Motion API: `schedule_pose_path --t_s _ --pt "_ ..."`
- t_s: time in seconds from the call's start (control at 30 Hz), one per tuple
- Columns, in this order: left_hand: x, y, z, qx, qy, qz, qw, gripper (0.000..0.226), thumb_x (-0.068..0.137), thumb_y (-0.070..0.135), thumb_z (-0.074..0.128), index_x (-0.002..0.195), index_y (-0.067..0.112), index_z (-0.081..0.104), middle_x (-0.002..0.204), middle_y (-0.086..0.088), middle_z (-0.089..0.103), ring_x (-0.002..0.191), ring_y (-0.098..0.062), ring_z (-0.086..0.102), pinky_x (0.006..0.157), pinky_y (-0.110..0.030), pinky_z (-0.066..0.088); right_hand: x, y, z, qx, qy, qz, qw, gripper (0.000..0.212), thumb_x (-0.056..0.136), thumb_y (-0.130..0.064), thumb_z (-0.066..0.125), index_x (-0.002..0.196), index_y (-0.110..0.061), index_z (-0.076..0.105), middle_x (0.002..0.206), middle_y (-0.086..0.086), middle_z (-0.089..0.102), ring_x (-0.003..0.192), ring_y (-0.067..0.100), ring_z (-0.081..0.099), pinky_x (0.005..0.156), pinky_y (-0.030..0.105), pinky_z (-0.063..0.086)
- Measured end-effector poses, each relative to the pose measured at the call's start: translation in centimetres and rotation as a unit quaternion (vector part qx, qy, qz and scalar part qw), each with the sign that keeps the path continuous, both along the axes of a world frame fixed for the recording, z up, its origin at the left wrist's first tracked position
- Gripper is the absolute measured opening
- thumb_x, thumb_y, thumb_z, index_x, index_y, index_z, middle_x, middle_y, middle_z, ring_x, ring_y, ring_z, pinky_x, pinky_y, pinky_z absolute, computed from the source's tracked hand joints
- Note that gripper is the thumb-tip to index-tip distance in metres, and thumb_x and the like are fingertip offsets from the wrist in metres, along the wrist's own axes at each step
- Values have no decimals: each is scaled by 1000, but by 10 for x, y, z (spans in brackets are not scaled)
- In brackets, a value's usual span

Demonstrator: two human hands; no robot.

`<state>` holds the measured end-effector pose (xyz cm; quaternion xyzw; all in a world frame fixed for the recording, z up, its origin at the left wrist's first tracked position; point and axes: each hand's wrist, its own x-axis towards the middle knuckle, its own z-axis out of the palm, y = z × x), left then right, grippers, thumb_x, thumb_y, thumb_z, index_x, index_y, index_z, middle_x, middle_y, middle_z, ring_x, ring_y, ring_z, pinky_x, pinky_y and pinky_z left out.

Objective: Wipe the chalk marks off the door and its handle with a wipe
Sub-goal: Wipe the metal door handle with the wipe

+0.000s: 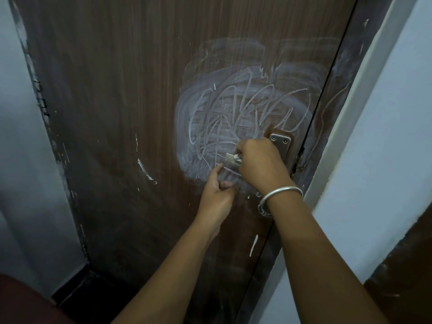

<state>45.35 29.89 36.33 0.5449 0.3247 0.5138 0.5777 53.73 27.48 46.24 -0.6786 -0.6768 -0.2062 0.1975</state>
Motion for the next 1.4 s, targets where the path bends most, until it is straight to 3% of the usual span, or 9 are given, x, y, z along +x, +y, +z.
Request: schedule_pose_path --t_s 0.23,0.43,0.73,0.83,1.0,1.13,1.27,1.33,1.4 --pt "-12 2 -3 5 14 14 1000 65 85 2 55 140 29 33 82 4 56 65 0 55 60 -17 44 13 -1 5 -40 89 -5 995 21 82 -5 59 91 -19 71 93 13 70 90 28 64 80 31 52" --pt "-20 7 -2 -2 8 17 1000 66 83 8 61 139 29 34 80 6 59 69 -2 60 69 -24 45 3 9 8 -34 82 1 996 21 81 -4 59 90 -17 72 92 14 70 89 29 64 80 33 52" --pt "-20 8 -1 -1 5 11 1000 65 84 5 57 139 29 33 68 8 55 62 -5 56 57 -22 43 -23 34 10 -53 37 25 998 16 84 -8 59 95 -11 69 93 12 68 91 28 63 73 30 48" --pt "-25 7 4 9 11 24 1000 64 84 3 56 138 31 35 76 5 54 61 1 55 59 -17 42 -11 29 14 -69 105 42 991 14 84 -8 59 89 -15 71 92 10 70 88 24 65 78 28 51" --pt "-29 4 7 15 20 33 999 62 86 6 57 138 34 36 87 3 53 78 -5 55 65 -20 41 12 15 11 -45 138 13 989 17 83 -5 60 85 -17 72 89 11 72 84 23 65 71 23 45" --pt "-29 1 4 20 8 38 999 59 86 7 57 135 35 39 84 6 54 74 -3 54 63 -18 44 19 8 9 -42 177 23 983 21 84 -5 58 82 -23 70 86 9 71 80 20 64 69 24 48" --pt "-27 -1 3 32 -79 75 994 35 90 16 54 121 32 48 76 2 58 67 -9 56 55 -18 48 1 -7 -13 79 322 97 938 18 81 -12 65 77 -28 59 72 -11 64 64 -5 59 55 8 43" --pt "-23 -3 6 28 -139 77 987 18 92 16 52 108 25 52 72 1 65 64 -12 60 53 -22 49 -14 -12 -32 109 362 131 917 19 79 -12 68 75 -27 57 69 -12 62 64 -2 60 62 18 52" --pt "-20 -3 7 36 -140 90 985 5 92 14 54 94 19 54 73 -2 67 63 -12 63 53 -23 51 -27 -11 -53 121 373 139 909 20 79 -7 64 77 -25 59 73 -8 64 68 6 63 67 34 55"
